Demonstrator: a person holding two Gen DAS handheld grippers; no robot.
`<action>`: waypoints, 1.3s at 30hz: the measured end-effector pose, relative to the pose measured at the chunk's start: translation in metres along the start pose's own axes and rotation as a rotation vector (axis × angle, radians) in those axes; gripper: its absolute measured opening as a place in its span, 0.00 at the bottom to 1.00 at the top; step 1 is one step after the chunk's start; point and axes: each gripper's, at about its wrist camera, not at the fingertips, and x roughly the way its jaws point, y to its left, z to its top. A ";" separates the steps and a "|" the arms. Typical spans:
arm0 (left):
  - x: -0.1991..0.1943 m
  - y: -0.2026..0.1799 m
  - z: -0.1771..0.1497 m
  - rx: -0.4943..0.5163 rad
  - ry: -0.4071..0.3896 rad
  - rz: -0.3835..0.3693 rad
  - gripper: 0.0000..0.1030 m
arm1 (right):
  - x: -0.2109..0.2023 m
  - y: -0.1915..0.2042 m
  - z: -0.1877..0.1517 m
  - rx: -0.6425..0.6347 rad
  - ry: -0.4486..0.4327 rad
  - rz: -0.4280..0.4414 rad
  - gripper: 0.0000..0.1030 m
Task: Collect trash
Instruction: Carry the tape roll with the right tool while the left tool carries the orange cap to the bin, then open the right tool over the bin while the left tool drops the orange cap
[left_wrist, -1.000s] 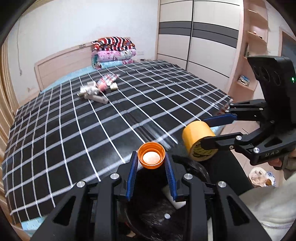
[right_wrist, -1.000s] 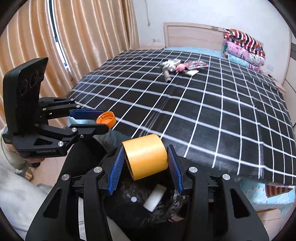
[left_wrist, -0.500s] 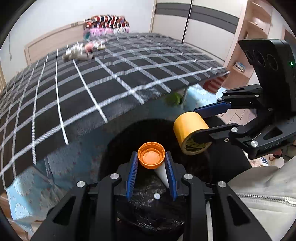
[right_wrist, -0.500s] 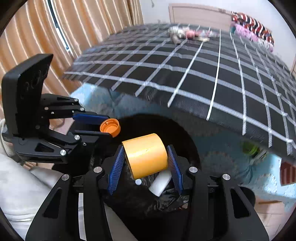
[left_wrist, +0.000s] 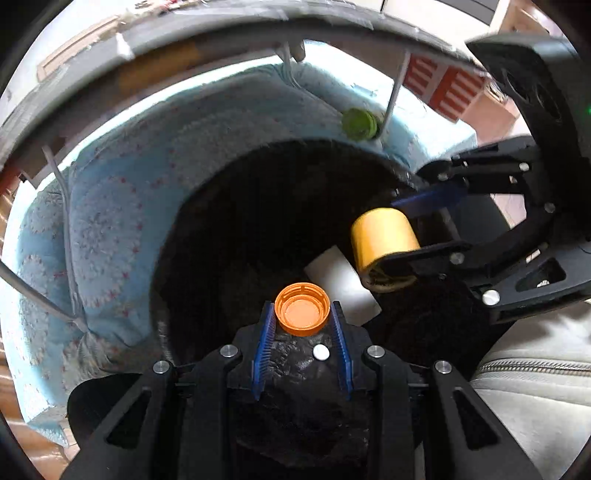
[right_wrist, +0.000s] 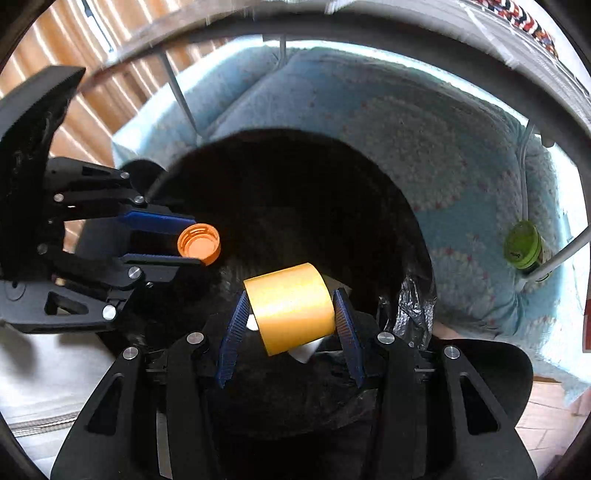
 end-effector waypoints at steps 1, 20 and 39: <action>0.003 -0.001 -0.001 0.002 0.006 -0.005 0.28 | 0.002 -0.001 0.000 -0.004 0.007 -0.007 0.45; 0.016 0.002 -0.005 -0.028 0.036 -0.031 0.45 | 0.020 -0.006 -0.005 0.026 0.064 0.003 0.46; -0.069 0.009 0.015 -0.030 -0.175 -0.009 0.45 | -0.045 -0.006 0.009 0.030 -0.102 0.005 0.46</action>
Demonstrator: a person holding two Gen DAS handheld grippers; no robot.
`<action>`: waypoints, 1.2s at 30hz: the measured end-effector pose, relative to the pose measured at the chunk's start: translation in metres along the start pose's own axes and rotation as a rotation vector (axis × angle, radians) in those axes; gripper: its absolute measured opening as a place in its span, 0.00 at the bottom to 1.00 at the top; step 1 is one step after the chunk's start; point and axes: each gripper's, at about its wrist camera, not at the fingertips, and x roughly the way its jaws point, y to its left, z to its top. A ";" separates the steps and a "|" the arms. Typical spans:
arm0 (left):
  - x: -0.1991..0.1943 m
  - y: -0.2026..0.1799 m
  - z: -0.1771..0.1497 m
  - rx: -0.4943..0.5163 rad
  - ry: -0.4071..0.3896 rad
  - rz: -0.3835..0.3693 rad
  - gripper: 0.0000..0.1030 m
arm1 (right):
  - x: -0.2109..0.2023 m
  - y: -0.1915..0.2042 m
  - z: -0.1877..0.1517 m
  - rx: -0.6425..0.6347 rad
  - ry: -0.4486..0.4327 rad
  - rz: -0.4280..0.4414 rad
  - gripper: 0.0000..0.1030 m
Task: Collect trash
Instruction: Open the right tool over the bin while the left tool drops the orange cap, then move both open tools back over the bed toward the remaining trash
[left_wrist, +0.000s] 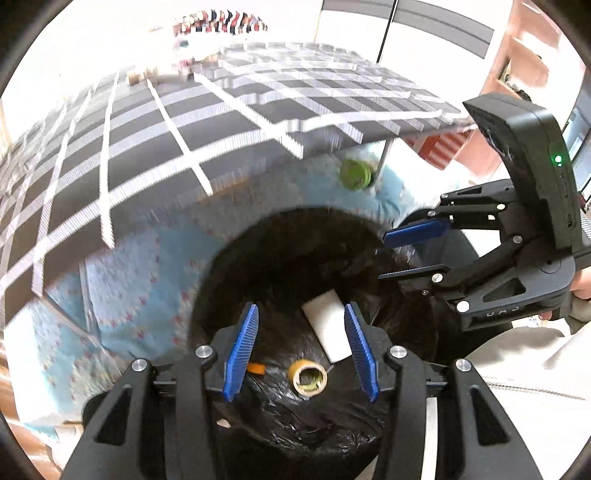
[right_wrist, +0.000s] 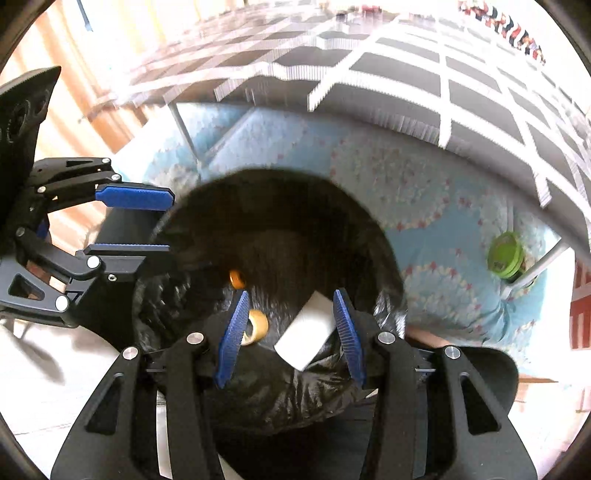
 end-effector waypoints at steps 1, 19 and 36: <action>-0.006 0.000 0.003 0.004 -0.015 0.001 0.45 | -0.006 0.000 0.002 -0.001 -0.016 0.004 0.46; -0.068 0.018 0.065 0.046 -0.204 0.054 0.45 | -0.081 -0.006 0.047 -0.023 -0.231 0.005 0.46; -0.062 0.082 0.139 0.010 -0.251 0.140 0.45 | -0.075 -0.023 0.113 -0.027 -0.300 -0.013 0.46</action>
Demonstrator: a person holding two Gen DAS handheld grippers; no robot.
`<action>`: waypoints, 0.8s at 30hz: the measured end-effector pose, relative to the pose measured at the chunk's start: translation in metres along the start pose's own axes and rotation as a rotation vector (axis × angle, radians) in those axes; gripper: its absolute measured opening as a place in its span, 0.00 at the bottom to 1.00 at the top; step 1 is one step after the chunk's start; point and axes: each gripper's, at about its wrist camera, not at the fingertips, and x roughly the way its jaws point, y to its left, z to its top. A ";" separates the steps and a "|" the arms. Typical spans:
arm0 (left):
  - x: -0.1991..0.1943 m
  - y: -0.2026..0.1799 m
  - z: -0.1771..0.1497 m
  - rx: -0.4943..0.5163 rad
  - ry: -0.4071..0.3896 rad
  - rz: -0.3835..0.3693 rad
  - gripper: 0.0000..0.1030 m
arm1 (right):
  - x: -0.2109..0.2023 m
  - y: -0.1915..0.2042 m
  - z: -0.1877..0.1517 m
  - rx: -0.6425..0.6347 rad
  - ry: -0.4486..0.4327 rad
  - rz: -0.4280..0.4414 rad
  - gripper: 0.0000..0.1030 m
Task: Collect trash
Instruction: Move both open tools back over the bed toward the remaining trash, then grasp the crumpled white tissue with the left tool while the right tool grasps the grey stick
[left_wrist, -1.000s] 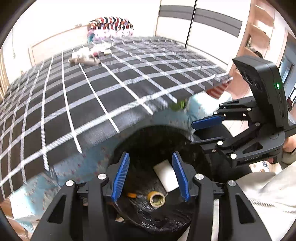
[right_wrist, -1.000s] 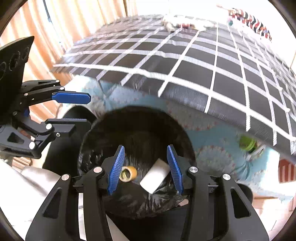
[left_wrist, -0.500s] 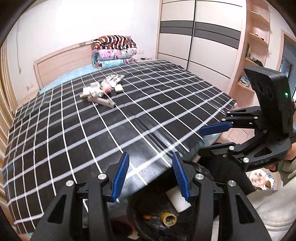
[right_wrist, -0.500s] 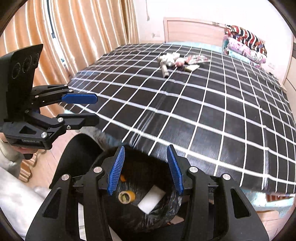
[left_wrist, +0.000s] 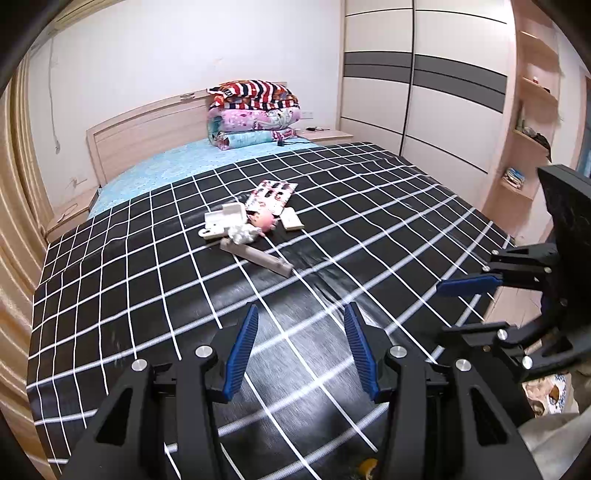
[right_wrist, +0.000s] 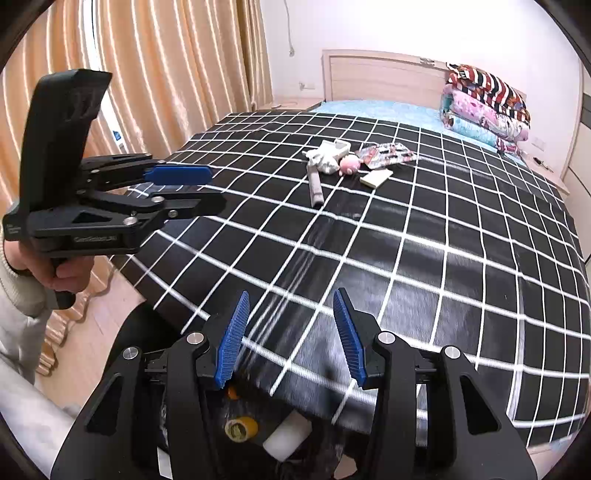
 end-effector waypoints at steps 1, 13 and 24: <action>0.003 0.003 0.003 -0.007 0.002 -0.002 0.45 | 0.001 -0.001 0.002 -0.001 -0.001 -0.001 0.46; 0.056 0.035 0.039 -0.017 0.024 0.023 0.45 | 0.035 -0.017 0.042 0.012 -0.011 -0.008 0.46; 0.109 0.064 0.057 -0.082 0.070 0.030 0.44 | 0.075 -0.025 0.068 0.036 0.022 0.018 0.46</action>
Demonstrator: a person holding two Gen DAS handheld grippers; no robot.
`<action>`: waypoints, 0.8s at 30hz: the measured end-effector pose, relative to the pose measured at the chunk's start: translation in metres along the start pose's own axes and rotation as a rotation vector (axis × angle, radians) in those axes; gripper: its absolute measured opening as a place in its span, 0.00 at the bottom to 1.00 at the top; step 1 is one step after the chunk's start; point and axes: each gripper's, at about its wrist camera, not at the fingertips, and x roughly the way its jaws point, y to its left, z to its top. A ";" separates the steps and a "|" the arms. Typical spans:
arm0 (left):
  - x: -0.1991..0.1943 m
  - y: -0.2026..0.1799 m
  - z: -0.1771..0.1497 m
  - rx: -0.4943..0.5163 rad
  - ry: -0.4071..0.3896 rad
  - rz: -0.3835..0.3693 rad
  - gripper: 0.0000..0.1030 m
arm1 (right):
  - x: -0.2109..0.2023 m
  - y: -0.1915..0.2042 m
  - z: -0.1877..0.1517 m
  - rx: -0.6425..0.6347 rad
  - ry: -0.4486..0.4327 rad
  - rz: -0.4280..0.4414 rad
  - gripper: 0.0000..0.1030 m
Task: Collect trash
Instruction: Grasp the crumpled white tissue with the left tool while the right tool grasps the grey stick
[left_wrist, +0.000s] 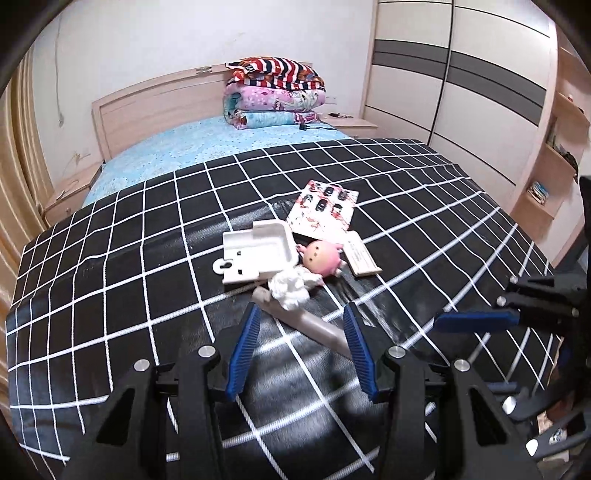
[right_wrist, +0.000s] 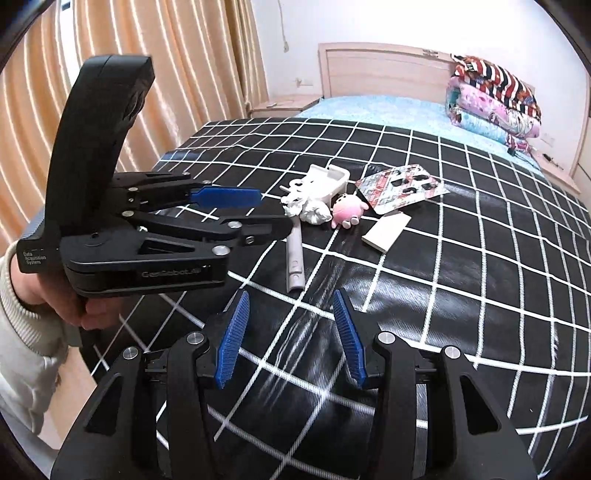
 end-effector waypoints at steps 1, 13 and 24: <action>0.003 0.001 0.001 -0.002 0.002 0.004 0.44 | 0.004 -0.001 0.001 0.004 0.008 -0.002 0.46; 0.026 0.009 0.007 -0.003 0.003 0.020 0.14 | 0.028 -0.004 0.006 0.011 0.041 0.006 0.46; -0.007 0.012 0.005 -0.013 -0.064 0.032 0.04 | 0.042 0.000 0.017 -0.004 0.049 -0.001 0.28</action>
